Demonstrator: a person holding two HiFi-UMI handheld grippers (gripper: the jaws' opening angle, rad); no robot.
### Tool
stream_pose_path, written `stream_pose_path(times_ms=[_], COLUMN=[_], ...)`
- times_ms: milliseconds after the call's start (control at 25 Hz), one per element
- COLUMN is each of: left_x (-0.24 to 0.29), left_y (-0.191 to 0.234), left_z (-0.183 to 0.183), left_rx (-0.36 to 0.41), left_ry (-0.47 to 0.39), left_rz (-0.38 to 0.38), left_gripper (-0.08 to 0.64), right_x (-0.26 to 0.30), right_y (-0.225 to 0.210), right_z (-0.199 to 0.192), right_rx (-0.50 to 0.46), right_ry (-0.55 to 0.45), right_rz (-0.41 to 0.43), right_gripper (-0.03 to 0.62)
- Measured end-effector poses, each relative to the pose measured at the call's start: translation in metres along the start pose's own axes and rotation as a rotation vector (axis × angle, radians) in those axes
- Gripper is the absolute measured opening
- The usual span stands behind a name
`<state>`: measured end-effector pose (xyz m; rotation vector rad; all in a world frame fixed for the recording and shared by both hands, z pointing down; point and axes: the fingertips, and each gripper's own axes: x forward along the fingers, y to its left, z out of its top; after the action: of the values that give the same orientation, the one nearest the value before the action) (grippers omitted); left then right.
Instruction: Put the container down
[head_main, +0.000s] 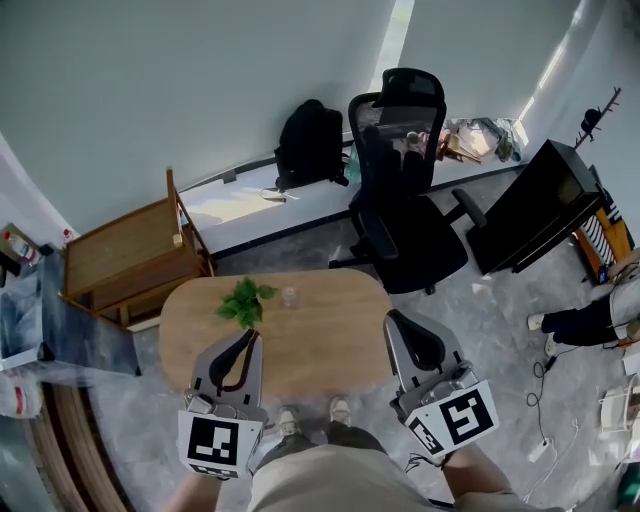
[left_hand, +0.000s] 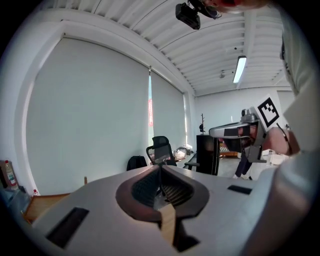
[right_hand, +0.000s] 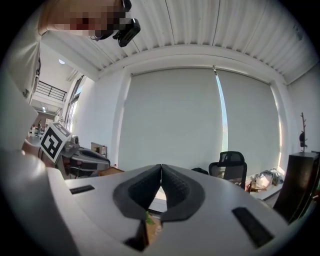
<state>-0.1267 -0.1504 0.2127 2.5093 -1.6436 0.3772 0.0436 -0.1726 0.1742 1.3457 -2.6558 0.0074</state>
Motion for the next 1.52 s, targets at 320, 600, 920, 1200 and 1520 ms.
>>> stream_pose_path(times_ms=[320, 600, 920, 1200, 1520], left_x=[-0.044, -0.066, -0.068, -0.069, -0.067], left_y=[0.004, -0.005, -0.001, 0.002, -0.001], left_z=[0.023, 0.027, 0.028, 0.029, 0.029], left_rx=[0.041, 0.067, 0.070, 0.076, 0.084], left_ry=[-0.043, -0.057, -0.061, -0.056, -0.056], left_rz=[0.009, 0.009, 0.015, 0.021, 0.017], left_gripper=[0.015, 0.015, 0.015, 0.015, 0.015], right_x=[-0.031, -0.049, -0.047, -0.045, -0.045], right_y=[0.033, 0.055, 0.056, 0.053, 0.051], right_z=[0.036, 0.046, 0.045, 0.046, 0.045], right_rx=[-0.066, -0.092, -0.092, -0.089, -0.081], right_ry=[-0.041, -0.059, -0.056, -0.057, -0.058], right_rz=[0.027, 0.049, 0.041, 0.034, 0.032], right_gripper=[-0.003, -0.003, -0.003, -0.003, -0.003])
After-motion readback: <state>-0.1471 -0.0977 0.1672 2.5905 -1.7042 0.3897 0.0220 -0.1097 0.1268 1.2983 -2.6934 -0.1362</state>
